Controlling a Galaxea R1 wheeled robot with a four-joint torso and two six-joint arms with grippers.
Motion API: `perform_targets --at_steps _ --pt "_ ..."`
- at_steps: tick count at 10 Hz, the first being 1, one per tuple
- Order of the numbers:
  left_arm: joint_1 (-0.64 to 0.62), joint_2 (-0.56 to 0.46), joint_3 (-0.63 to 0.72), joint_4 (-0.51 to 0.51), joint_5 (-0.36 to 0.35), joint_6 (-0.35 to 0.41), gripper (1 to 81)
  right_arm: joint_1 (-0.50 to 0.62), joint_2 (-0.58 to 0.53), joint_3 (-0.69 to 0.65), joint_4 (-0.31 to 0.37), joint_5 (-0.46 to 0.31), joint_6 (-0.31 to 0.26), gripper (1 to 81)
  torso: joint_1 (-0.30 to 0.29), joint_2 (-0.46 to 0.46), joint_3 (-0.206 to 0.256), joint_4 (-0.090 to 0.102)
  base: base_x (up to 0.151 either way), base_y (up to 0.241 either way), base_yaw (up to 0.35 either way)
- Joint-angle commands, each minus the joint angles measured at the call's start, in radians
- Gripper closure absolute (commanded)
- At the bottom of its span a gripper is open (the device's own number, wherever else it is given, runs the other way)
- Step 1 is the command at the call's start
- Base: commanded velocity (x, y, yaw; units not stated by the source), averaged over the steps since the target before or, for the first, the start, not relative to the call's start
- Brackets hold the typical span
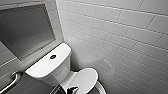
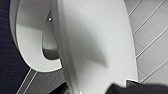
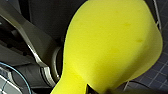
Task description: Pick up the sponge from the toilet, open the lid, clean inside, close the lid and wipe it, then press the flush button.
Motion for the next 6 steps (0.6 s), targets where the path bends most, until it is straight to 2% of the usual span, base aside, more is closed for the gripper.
perform_targets --at_steps 1,6 --pt "-0.157 -0.101 0.019 0.095 -0.131 -0.044 1.0 -0.021 -0.016 0.002 -0.008 -0.069 -0.001 81.1 0.000 0.000 0.000 0.000 0.000 0.000 0.000" --pt "-0.153 -0.178 0.019 0.098 -0.137 -0.110 1.0 -0.025 -0.016 0.002 -0.007 -0.069 -0.001 81.1 0.000 0.000 0.000 0.000 0.000 0.000 0.000"
